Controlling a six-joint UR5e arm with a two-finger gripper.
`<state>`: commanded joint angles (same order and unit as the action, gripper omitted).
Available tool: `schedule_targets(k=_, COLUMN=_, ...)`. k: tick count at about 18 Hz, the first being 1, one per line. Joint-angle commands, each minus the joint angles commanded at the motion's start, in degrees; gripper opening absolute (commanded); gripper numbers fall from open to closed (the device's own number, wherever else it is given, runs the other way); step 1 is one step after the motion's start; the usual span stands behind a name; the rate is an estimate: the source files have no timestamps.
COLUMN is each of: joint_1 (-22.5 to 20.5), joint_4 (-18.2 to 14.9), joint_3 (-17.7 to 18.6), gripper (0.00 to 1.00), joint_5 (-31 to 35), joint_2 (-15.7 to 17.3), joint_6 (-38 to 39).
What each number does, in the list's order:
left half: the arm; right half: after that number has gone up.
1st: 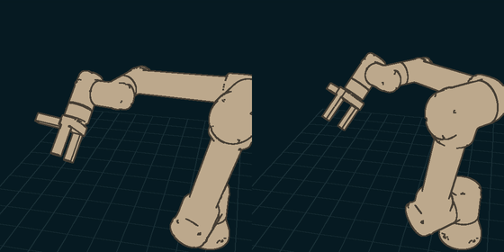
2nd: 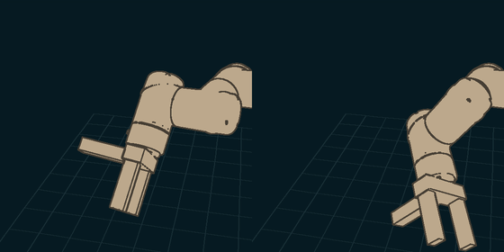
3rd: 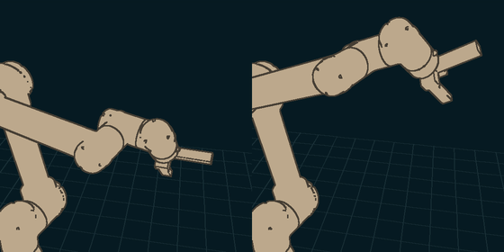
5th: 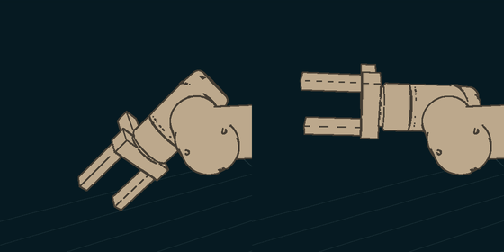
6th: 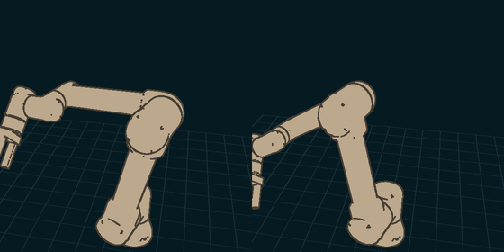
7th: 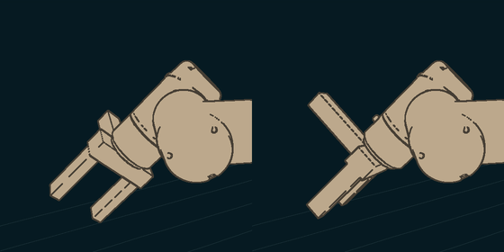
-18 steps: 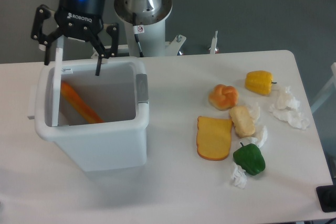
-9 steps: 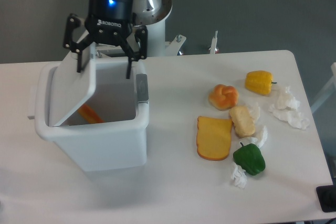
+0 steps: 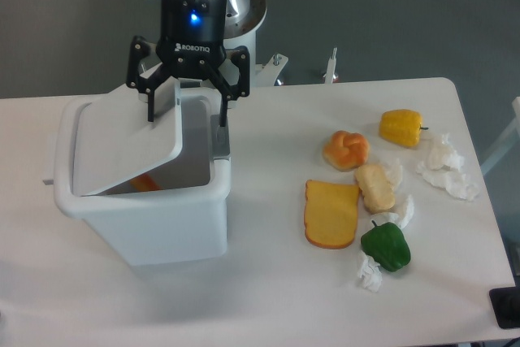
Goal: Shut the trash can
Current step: 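Push the lid forward and down over the can opening, then press the lid down flat onto the can rim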
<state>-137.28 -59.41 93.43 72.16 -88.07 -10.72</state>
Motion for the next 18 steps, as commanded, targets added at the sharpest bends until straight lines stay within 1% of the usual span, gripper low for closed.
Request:
schedule_targets(k=2, joint_1=-0.44, joint_4=0.09, joint_3=0.0, gripper=1.0, joint_5=0.0, joint_2=-0.09, joint_6=-0.09)
schedule_targets(k=5, joint_1=-0.44, joint_4=0.18, joint_3=-0.09, gripper=1.0, joint_5=0.0, joint_2=-1.67, joint_6=-1.92)
schedule_targets(k=8, joint_1=-0.27, joint_4=0.09, joint_3=-0.09, gripper=1.0, joint_5=0.0, joint_2=-2.55, joint_6=-2.37)
schedule_targets(k=18, joint_1=-0.62, joint_4=-0.09, joint_3=0.53, gripper=1.0, joint_5=0.0, joint_2=-2.55, joint_6=-2.46)
